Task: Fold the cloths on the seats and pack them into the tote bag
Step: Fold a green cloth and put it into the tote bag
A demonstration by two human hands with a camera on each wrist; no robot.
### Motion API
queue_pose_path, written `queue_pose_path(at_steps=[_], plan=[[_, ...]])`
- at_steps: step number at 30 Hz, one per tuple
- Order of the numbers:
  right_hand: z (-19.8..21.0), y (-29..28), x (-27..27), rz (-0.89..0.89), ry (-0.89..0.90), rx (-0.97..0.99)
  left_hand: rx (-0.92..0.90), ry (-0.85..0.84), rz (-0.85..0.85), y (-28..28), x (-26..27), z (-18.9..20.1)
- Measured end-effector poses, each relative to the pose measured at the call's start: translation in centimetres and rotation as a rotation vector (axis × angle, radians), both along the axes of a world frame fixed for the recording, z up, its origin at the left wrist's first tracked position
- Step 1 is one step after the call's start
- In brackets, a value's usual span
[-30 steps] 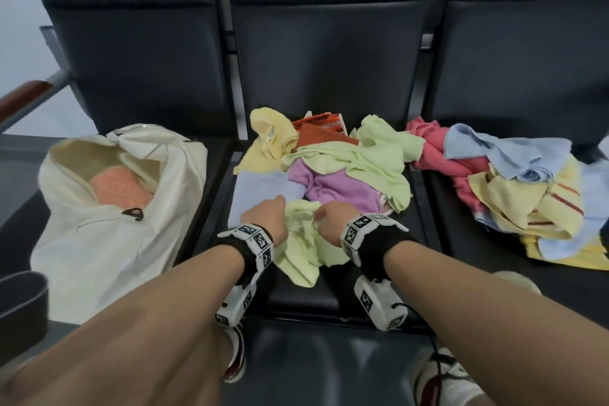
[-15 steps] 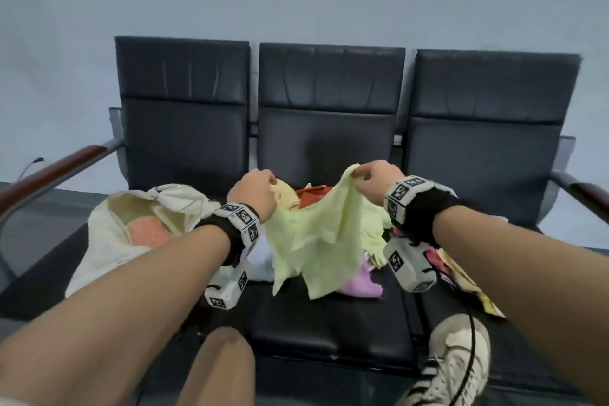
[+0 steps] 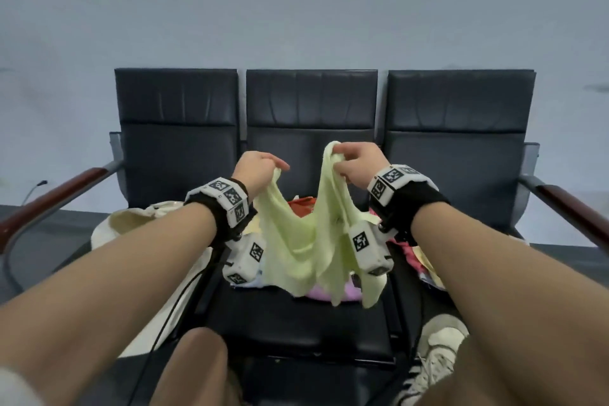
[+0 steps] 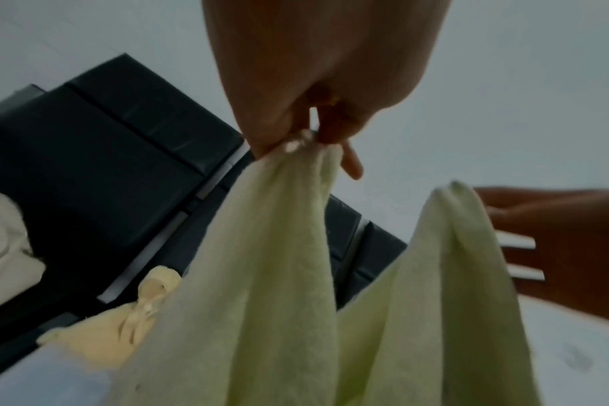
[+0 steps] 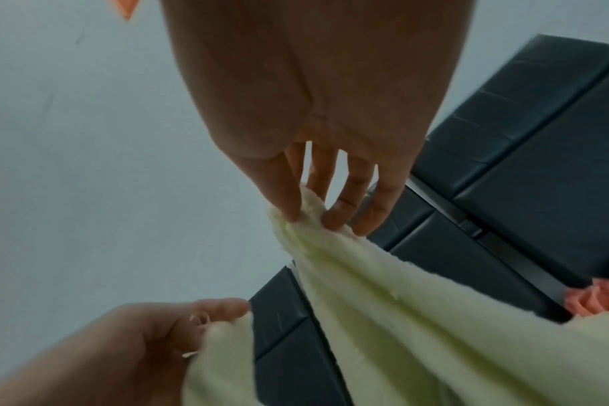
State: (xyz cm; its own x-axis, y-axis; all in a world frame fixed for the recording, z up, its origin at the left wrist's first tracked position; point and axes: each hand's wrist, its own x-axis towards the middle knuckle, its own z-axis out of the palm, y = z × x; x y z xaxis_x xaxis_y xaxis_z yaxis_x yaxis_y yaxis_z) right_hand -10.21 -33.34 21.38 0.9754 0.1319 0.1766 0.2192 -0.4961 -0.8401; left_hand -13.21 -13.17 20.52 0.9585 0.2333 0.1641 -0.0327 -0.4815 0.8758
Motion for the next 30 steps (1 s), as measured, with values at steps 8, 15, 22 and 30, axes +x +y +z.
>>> queue_pose_path(at_steps=[8, 15, 22, 30], plan=[[-2.1, -0.2, 2.4, 0.056, 0.075, 0.104, 0.651, 0.149, -0.295, -1.9, 2.6, -4.4], [-3.5, -1.3, 3.4, -0.065, 0.006, -0.031, 0.643, -0.064, -0.128, 0.7, 5.4, -3.5], [-3.1, -1.0, 3.4, -0.124, 0.056, 0.091, 0.214, -0.102, -0.12, 0.3, 7.0, -0.7], [-2.4, -0.5, 0.7, 0.158, 0.36, 0.356, 0.087, -0.105, -0.243, -1.3, 6.5, 5.9]])
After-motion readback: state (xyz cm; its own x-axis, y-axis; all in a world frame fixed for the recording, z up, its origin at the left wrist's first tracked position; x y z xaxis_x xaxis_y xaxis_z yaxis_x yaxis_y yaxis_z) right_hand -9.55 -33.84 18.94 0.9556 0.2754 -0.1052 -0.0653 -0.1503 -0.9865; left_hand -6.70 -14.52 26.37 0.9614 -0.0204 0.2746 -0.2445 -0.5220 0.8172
